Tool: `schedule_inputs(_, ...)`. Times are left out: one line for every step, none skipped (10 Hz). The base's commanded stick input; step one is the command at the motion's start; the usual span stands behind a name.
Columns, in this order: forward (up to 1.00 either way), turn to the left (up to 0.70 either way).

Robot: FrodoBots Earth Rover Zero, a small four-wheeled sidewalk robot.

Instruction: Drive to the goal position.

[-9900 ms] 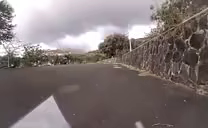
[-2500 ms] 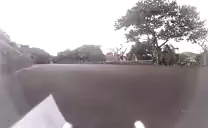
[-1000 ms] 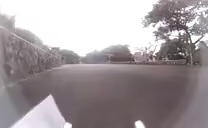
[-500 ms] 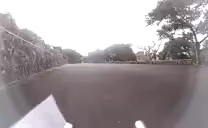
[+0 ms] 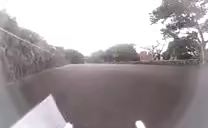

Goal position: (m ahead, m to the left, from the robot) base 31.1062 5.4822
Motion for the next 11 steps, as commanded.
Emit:
schedule_inputs(1.0,0.0)
schedule_inputs(1.0,0.0)
schedule_inputs(1.0,0.0)
schedule_inputs(1.0,0.01)
schedule_inputs(1.0,0.4)
schedule_inputs(1.0,0.4)
schedule_inputs(1.0,0.4)
schedule_inputs(1.0,0.4)
schedule_inputs(1.0,0.4)
schedule_inputs(1.0,0.0)
schedule_inputs(1.0,0.0)
